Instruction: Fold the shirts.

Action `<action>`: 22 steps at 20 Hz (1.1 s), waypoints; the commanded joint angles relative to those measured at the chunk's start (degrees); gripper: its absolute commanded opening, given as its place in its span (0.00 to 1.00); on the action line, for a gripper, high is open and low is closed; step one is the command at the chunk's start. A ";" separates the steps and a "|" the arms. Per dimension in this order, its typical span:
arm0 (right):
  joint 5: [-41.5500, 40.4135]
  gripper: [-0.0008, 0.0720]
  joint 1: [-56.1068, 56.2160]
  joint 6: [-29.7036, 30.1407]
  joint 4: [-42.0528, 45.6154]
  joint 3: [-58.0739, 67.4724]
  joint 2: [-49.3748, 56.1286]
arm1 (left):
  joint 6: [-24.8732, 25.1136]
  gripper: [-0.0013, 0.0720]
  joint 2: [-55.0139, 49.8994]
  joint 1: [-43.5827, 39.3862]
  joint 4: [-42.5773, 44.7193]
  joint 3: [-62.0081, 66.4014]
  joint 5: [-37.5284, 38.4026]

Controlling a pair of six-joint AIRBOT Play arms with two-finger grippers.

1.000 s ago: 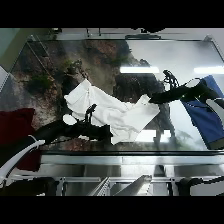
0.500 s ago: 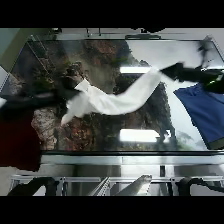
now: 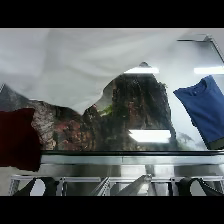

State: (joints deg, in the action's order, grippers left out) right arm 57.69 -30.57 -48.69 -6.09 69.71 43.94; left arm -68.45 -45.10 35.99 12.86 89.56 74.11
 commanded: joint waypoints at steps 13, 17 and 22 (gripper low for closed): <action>-14.10 0.03 10.01 -3.15 2.27 -1.31 13.05 | 4.52 0.05 -35.74 -24.37 10.93 22.67 -6.19; -14.95 0.03 9.81 13.00 -13.66 -0.63 14.10 | 4.55 0.05 -40.52 -24.63 10.95 35.52 -7.76; -14.23 0.03 9.49 10.97 -2.23 -0.66 8.85 | 8.55 0.05 -30.21 -19.10 10.97 20.00 -4.57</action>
State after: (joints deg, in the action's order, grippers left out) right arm 43.05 -21.02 -39.27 -11.62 68.95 55.11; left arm -62.83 -79.33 14.55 23.83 114.74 67.22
